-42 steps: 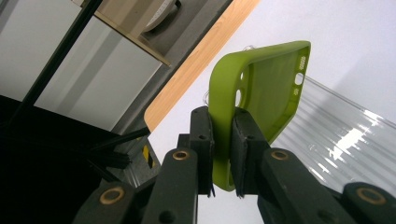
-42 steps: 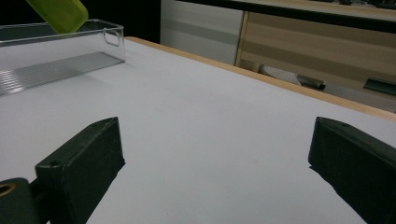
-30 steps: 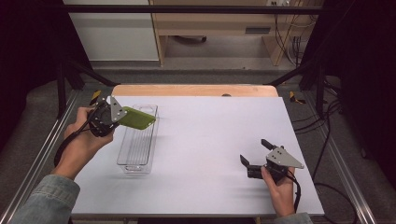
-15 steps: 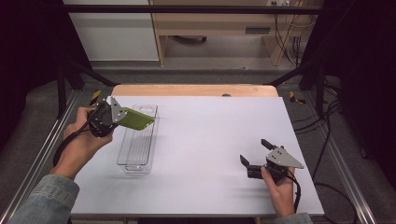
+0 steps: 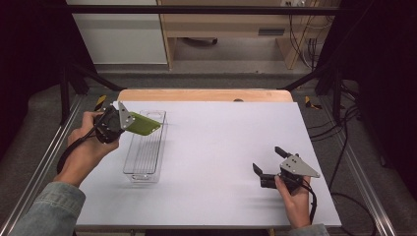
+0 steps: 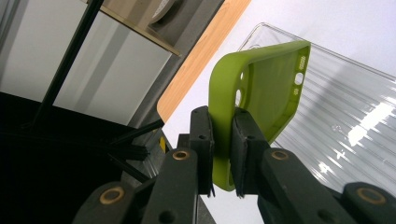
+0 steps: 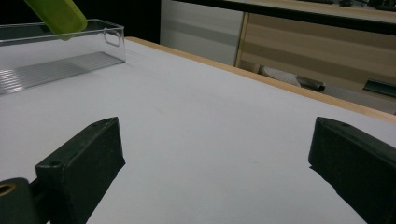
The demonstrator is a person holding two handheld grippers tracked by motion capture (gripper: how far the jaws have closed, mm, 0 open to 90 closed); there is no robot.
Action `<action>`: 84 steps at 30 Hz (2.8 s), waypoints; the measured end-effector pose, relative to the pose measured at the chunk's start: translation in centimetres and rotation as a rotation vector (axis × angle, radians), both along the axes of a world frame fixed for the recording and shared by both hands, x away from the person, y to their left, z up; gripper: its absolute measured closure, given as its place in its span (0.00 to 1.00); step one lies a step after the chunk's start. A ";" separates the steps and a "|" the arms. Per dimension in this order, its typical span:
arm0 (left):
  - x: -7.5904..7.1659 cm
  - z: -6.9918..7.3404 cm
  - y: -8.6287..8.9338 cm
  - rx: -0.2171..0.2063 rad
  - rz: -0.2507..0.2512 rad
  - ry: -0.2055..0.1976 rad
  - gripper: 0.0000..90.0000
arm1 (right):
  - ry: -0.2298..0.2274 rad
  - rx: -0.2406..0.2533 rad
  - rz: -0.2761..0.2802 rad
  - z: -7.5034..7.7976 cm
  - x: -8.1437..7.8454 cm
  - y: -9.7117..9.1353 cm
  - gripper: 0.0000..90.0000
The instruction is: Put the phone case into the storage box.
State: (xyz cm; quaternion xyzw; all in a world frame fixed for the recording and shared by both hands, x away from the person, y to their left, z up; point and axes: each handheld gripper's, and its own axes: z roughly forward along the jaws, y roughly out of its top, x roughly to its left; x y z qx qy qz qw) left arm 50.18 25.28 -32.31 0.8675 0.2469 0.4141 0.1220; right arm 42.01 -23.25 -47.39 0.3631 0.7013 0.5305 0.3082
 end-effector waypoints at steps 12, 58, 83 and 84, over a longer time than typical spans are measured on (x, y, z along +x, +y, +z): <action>0.6 -0.7 -0.2 0.019 -0.002 0.014 0.89 | 0.000 -0.001 0.000 0.0 0.0 0.0 0.04; 2.4 -1.5 -2.5 0.169 -0.048 0.003 0.89 | -0.006 -0.003 0.007 -0.1 0.0 0.0 0.04; 3.1 -2.0 -3.5 0.222 -0.054 0.006 0.89 | -0.007 -0.002 0.007 -0.1 0.0 -0.1 0.04; 3.2 -2.0 -3.5 0.225 -0.055 0.006 0.89 | -0.007 -0.002 0.007 -0.1 0.0 -0.1 0.04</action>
